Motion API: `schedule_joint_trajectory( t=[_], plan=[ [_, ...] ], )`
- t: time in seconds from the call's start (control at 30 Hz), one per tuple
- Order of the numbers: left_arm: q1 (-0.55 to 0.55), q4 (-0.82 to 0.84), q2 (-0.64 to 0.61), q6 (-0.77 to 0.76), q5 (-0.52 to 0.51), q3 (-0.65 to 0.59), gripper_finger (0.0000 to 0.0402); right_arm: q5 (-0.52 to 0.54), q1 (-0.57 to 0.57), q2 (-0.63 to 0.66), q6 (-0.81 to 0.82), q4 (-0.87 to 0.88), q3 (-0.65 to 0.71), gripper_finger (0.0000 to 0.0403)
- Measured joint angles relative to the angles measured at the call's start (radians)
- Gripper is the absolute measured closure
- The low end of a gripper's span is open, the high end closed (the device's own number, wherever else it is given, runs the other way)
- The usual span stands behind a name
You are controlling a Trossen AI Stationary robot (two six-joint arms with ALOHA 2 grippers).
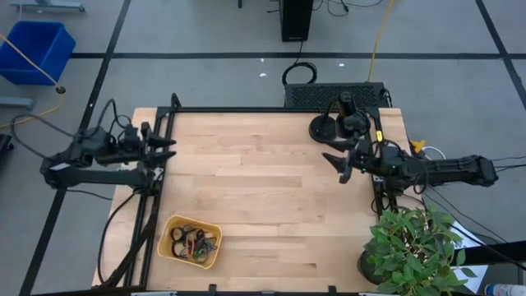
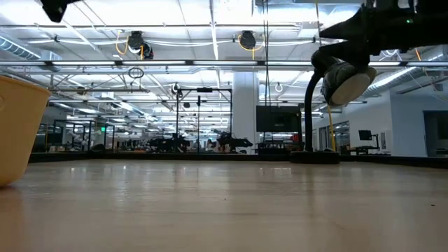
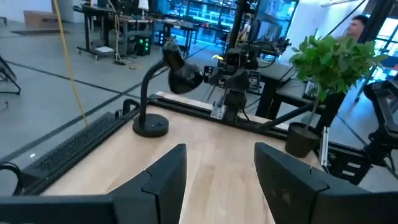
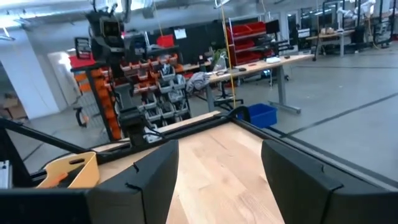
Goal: Pick and place rubber bands into bin
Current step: Return to Home Position
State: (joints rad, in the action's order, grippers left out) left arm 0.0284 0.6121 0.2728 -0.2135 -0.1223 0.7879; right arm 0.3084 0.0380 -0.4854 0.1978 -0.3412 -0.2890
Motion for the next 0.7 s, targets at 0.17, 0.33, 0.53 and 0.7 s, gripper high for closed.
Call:
schedule_joint_trajectory(
  t=[0.17,0.33,0.53,0.7],
  plan=[
    [0.0,-0.035,-0.082,-0.046,0.002,-0.123,0.0206,0.0,0.0,0.11,-0.006,0.001,0.067,0.0179],
    [0.0,-0.109,-0.145,-0.085,0.004,-0.254,0.0206,0.0,0.0,0.185,0.0,0.002,0.114,0.0179],
    [0.0,-0.264,-0.205,-0.07,0.031,-0.395,0.0206,-0.007,0.0,0.233,0.007,0.002,0.165,0.0179],
    [0.0,-0.375,-0.24,-0.076,0.037,-0.508,0.0206,-0.026,0.0,0.264,0.008,-0.055,0.224,0.0179]
  ],
)
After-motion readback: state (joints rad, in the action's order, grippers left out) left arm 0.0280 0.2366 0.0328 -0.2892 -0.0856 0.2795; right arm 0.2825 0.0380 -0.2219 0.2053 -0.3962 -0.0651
